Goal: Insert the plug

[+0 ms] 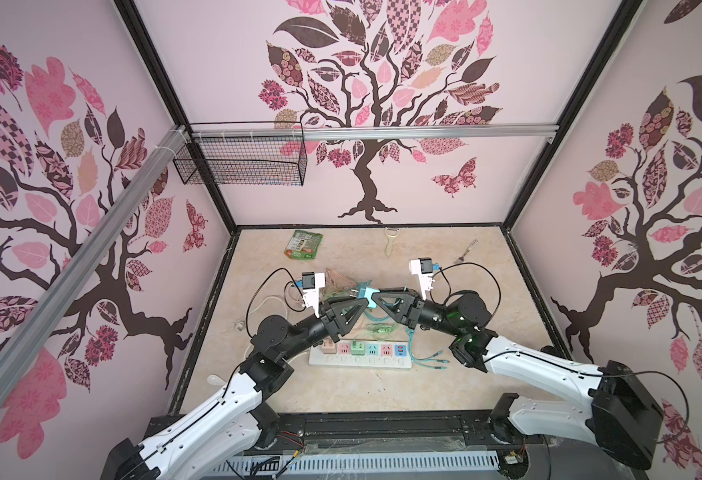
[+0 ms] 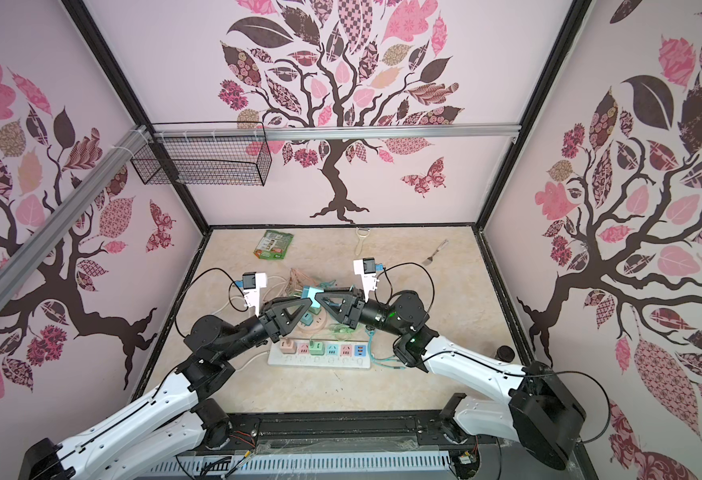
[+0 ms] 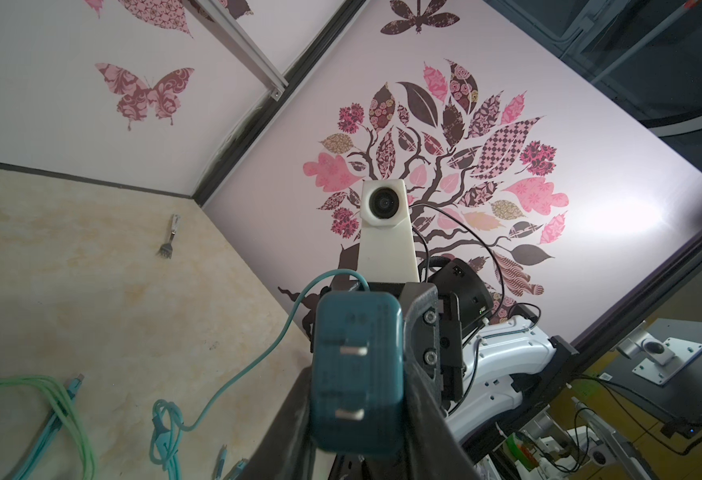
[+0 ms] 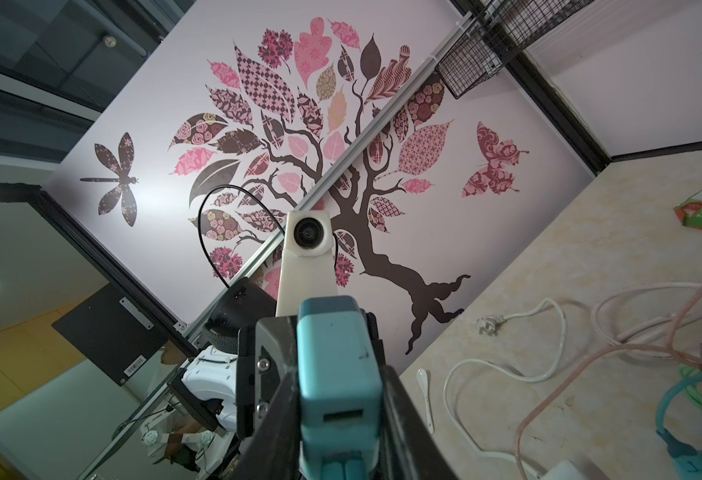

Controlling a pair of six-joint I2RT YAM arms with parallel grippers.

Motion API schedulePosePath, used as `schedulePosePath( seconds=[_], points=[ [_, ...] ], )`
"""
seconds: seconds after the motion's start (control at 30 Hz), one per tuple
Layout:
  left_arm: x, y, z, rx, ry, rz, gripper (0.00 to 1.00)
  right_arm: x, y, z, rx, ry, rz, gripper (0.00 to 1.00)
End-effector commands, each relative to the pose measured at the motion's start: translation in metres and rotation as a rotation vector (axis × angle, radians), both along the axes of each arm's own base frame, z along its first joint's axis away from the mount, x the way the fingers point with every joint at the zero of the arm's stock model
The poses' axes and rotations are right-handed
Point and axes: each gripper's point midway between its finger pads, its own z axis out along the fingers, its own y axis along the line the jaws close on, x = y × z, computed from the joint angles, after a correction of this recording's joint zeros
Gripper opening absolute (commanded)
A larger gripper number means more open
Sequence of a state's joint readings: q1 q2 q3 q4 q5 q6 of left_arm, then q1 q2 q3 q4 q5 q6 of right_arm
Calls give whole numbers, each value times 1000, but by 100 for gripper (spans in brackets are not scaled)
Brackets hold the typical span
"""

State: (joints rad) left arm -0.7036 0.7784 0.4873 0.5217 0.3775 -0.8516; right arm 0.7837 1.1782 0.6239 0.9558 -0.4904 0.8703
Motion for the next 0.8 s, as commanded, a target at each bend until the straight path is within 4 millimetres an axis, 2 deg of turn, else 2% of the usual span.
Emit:
schedulePosePath(
  seconds=[0.0,0.13,0.33,0.37,0.77],
  points=[
    [2,5,-23,76,31,38,47,-2,-9,31,11,-97,-49,21],
    [-3,9,-32,111,51,38,55,0,-9,30,-72,-120,-73,20],
    [-9,22,-47,170,85,75,56,7,-12,22,-224,-137,-109,20],
    [-9,26,-58,202,116,91,56,10,-14,18,-253,-133,-121,20],
    [0,97,-122,549,363,427,56,41,-46,-41,-708,-106,-280,20]
  ],
)
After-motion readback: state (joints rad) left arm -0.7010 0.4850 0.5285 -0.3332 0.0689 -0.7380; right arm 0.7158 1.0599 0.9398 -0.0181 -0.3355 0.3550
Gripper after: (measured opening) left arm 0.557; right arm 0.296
